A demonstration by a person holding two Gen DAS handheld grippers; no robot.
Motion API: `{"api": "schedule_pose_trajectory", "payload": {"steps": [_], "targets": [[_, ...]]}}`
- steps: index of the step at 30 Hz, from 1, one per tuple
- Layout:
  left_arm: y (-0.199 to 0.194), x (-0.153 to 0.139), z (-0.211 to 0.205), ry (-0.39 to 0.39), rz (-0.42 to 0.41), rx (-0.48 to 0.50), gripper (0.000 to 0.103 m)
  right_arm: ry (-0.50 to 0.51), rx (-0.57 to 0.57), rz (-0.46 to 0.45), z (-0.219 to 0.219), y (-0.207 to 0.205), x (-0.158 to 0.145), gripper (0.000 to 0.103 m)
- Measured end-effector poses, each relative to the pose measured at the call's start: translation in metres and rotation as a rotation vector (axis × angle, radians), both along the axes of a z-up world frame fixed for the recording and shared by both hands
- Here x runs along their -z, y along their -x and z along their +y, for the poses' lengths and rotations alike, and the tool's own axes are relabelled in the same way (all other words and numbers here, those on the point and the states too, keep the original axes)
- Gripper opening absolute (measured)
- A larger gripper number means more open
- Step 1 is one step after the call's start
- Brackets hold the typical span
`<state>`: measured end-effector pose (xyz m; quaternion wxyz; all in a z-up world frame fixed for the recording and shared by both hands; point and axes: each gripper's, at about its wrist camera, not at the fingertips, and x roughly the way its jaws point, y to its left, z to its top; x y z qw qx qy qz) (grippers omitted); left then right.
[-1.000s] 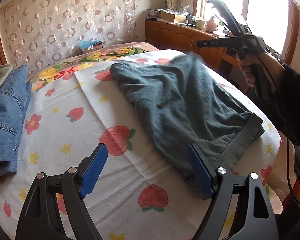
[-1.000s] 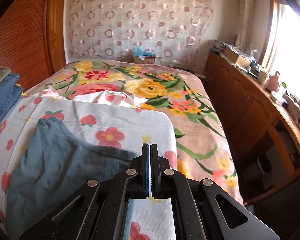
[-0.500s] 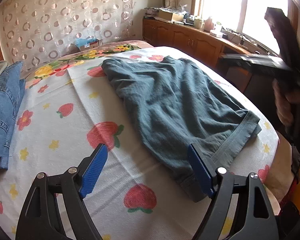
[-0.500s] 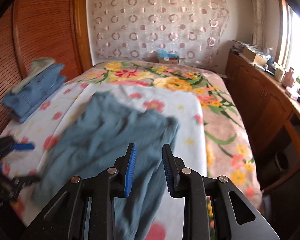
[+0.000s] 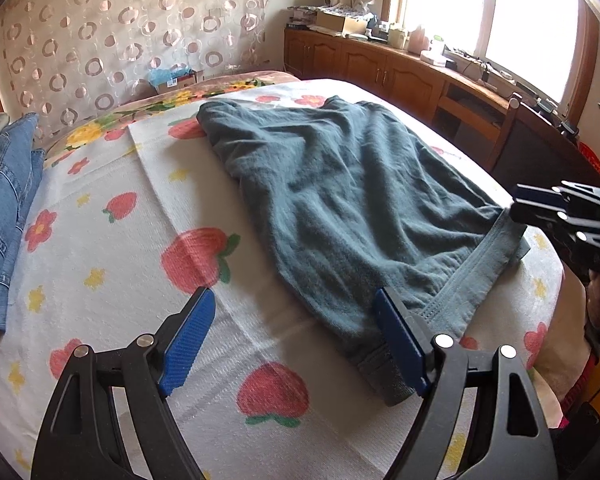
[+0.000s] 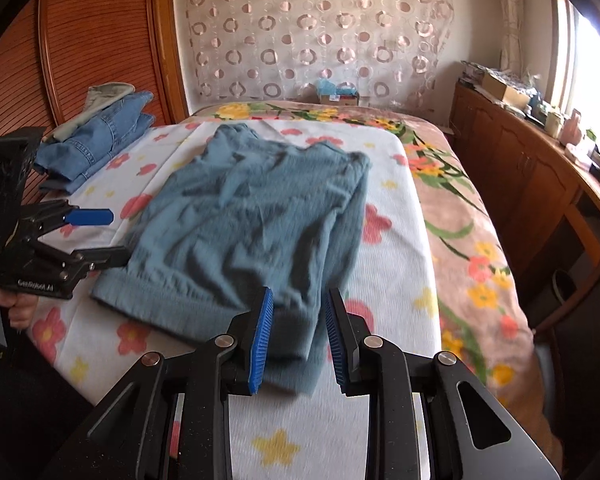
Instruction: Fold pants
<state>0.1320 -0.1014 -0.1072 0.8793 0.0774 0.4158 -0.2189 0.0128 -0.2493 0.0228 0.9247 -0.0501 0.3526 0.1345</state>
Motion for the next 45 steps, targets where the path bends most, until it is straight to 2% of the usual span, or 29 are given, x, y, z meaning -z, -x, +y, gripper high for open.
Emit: {"api": "schedule_pose_trajectory", "payload": {"steps": [4, 10, 18, 20, 22, 28, 36, 42, 45], "targets": [[-0.003, 0.006, -0.002, -0.005, 0.025, -0.003, 0.083, -0.001, -0.003, 0.014, 0.001, -0.003, 0.003, 0.028], [-0.002, 0.008, -0.003, -0.017, 0.005, -0.001, 0.085, -0.009, -0.010, 0.013, -0.001, -0.005, 0.003, 0.027], [-0.001, 0.008, -0.003, -0.015, -0.001, -0.001, 0.085, -0.008, -0.004, 0.010, 0.003, -0.007, 0.009, 0.017], [-0.002, 0.008, -0.003, -0.015, -0.001, 0.000, 0.085, 0.000, -0.012, 0.011, 0.005, -0.007, 0.010, 0.008], [-0.001, 0.008, -0.003, -0.014, -0.001, 0.000, 0.085, -0.010, -0.035, 0.015, 0.007, -0.005, 0.009, 0.005], [-0.001, 0.008, -0.003, -0.013, -0.001, 0.000, 0.085, -0.009, -0.058, -0.013, 0.006, 0.009, -0.007, 0.004], [-0.001, 0.008, -0.003, -0.014, -0.001, 0.000, 0.085, 0.003, -0.041, 0.037, 0.004, 0.013, 0.011, 0.004], [-0.001, 0.009, -0.003, -0.014, -0.001, 0.000, 0.085, -0.062, -0.010, 0.042, -0.003, 0.007, 0.005, 0.005], [-0.001, 0.009, -0.003, -0.014, -0.001, -0.001, 0.085, -0.059, 0.003, 0.026, -0.002, 0.007, 0.003, 0.009]]}}
